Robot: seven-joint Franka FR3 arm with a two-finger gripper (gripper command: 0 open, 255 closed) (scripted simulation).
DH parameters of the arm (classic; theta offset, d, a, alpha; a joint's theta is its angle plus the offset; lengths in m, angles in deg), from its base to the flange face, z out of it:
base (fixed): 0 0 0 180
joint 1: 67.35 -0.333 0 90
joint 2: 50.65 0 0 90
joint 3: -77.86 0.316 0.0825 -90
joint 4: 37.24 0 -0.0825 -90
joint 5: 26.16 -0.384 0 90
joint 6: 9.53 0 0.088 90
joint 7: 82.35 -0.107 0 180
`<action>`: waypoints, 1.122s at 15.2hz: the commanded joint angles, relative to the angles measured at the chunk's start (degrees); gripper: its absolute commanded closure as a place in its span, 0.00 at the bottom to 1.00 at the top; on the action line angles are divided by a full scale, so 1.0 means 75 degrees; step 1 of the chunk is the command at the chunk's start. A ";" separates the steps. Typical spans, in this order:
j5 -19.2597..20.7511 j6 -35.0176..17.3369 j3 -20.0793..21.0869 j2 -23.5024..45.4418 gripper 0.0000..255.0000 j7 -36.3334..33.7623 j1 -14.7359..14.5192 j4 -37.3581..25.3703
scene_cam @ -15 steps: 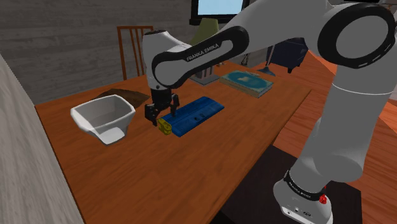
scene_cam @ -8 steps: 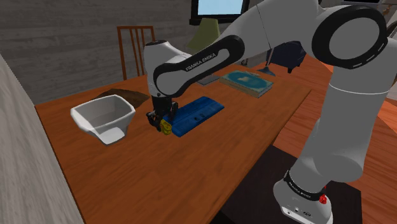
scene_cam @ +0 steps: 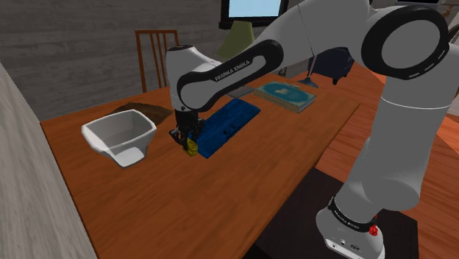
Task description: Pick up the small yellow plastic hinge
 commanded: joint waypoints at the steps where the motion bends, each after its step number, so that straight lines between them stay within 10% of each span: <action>1: -0.0008 0.0026 -0.0004 0.0037 1.00 0.0005 0.0005 0.0036; 17: -0.0190 0.1446 0.0035 -0.0522 1.00 0.0122 0.0040 -0.0845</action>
